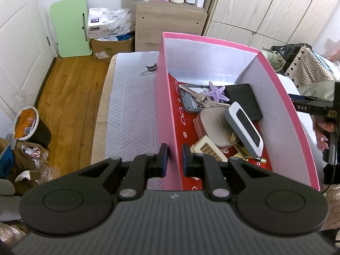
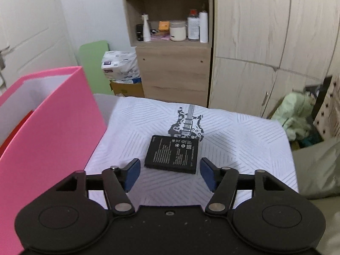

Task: Organize rigid objects
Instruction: 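Move the right gripper to the black phone battery on the bed, then grasp the black phone battery with the right gripper and lift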

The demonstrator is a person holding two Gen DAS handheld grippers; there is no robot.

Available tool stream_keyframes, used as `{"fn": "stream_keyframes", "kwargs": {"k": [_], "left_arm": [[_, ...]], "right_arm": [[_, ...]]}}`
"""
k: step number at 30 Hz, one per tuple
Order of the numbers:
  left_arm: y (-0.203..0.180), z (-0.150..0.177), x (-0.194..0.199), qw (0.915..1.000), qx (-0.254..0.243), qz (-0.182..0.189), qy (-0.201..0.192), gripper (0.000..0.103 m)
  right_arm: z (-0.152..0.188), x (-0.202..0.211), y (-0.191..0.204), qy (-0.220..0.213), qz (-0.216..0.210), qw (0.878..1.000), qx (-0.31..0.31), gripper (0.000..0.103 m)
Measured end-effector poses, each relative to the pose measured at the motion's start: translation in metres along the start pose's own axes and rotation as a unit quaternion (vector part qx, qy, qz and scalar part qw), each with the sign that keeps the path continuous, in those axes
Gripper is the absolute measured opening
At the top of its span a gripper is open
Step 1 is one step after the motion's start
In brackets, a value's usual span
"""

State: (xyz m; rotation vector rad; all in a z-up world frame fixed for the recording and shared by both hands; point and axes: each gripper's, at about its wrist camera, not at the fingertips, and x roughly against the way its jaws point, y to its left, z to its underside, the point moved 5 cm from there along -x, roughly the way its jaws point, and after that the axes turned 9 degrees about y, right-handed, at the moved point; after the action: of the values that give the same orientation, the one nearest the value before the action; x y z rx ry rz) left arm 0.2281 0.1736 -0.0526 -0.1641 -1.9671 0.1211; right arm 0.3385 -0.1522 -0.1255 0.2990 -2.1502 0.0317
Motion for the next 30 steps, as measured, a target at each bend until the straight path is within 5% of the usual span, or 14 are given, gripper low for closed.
{"fn": "stream_keyframes", "kwargs": {"k": [6, 10, 13, 18, 20, 30], "left_arm": [[-0.001, 0.000, 0.000, 1.0000, 0.000, -0.006, 0.001, 0.012], [0.000, -0.001, 0.000, 0.9999, 0.008, -0.004, 0.006, 0.012], [-0.001, -0.001, 0.000, 0.9999, 0.004, -0.008, 0.005, 0.012], [-0.002, 0.000, 0.000, 0.9999, 0.004, -0.012, 0.002, 0.012], [-0.003, 0.001, 0.000, 0.9999, 0.002, -0.014, 0.001, 0.012], [-0.001, 0.000, -0.001, 0.9999, 0.004, -0.011, 0.006, 0.012]], "right_arm": [[-0.003, -0.023, -0.003, 0.006, -0.011, 1.000, -0.009, 0.074], [-0.002, -0.031, 0.003, -0.015, 0.000, 1.000, 0.011, 0.090], [-0.001, -0.033, 0.008, -0.019, 0.009, 0.999, 0.028, 0.091], [-0.009, -0.035, 0.003, -0.008, 0.015, 1.000, 0.014, 0.086], [-0.010, -0.034, 0.003, -0.012, 0.018, 1.000, 0.011, 0.070], [0.002, -0.016, -0.005, -0.006, -0.043, 0.998, -0.049, 0.069]]}}
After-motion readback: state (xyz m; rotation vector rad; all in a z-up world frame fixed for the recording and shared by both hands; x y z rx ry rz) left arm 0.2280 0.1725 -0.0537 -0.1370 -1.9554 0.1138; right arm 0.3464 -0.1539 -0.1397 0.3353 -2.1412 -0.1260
